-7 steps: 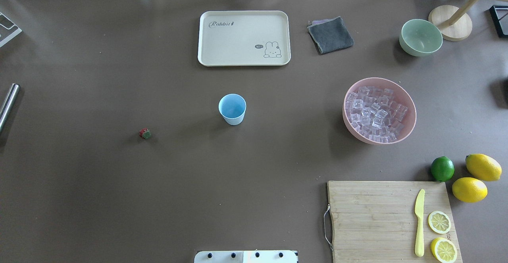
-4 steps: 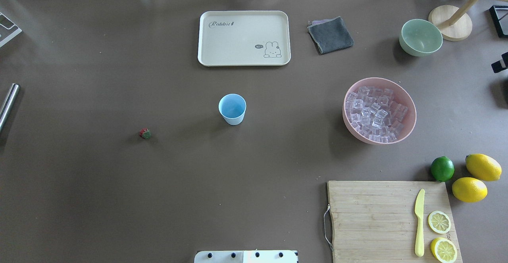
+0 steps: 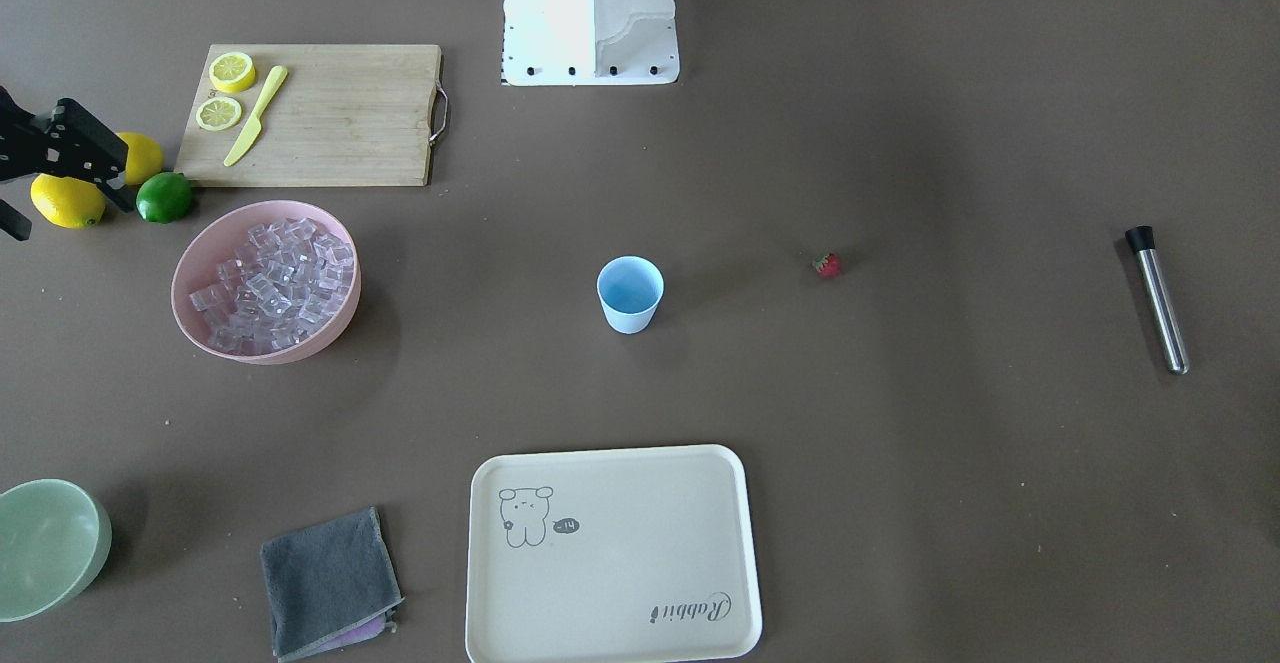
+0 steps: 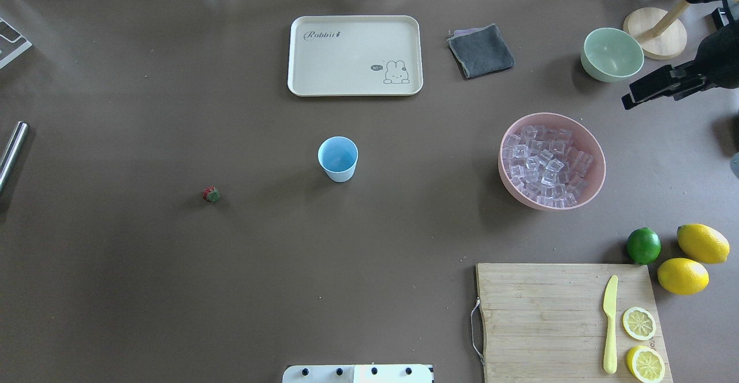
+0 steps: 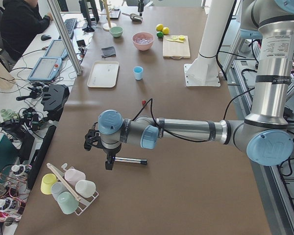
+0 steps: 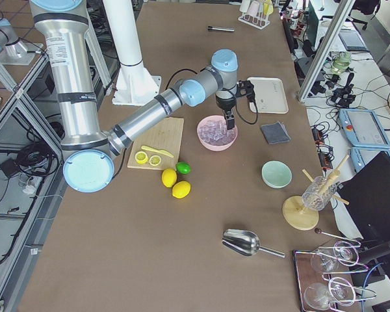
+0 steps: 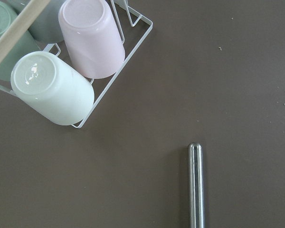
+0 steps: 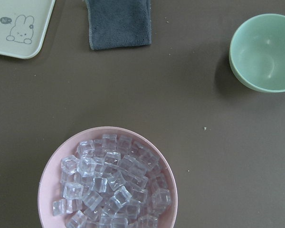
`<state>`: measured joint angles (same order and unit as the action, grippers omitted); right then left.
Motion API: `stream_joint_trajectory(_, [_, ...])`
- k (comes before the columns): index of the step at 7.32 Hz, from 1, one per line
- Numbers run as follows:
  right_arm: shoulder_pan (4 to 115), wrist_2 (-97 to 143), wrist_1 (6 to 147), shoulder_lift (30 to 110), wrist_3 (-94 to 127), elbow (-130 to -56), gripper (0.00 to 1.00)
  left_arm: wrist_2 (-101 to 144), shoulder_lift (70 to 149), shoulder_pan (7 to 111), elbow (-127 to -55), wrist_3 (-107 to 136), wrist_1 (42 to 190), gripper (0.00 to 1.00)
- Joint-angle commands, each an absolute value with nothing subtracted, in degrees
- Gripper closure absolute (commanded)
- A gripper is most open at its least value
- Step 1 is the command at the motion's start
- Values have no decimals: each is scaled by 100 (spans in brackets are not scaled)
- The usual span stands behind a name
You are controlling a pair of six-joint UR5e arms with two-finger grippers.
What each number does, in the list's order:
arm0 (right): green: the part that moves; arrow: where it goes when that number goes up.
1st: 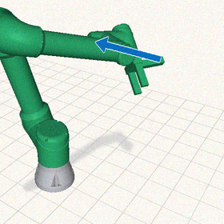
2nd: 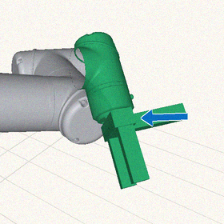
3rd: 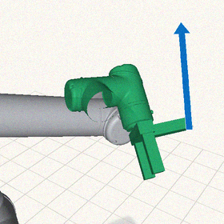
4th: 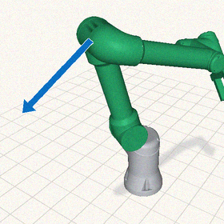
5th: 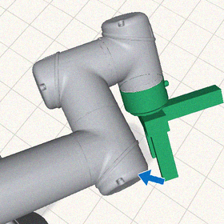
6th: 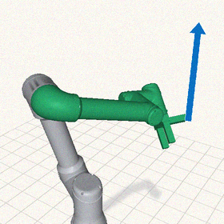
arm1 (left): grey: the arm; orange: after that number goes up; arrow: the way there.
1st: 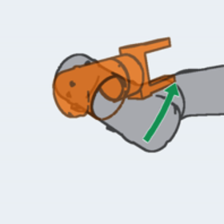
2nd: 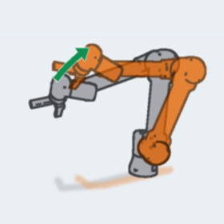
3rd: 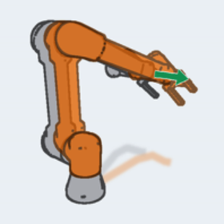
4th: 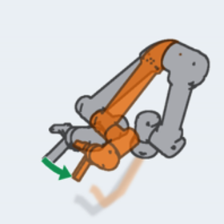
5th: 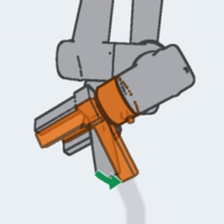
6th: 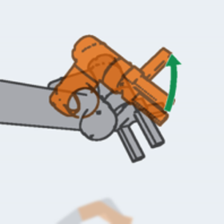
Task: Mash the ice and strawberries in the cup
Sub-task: 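Move the right gripper over the pink bowl of ice cubes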
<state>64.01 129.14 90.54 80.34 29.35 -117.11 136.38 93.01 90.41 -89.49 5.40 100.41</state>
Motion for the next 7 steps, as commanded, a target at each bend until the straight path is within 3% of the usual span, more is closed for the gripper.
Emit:
stream_joint_trajectory(1, [5586,12039,9035,7664,3547,-11356,3,13641,9316,9035,-8982,545,10046,2])
stream_joint_trajectory(3, [5169,11742,9026,7717,3718,-11207,9,13649,9351,9035,-9008,545,10002,2])
stream_joint_trajectory(7, [4677,11287,8652,7682,4025,-10708,9,13641,9360,9035,-9000,536,10011,2])
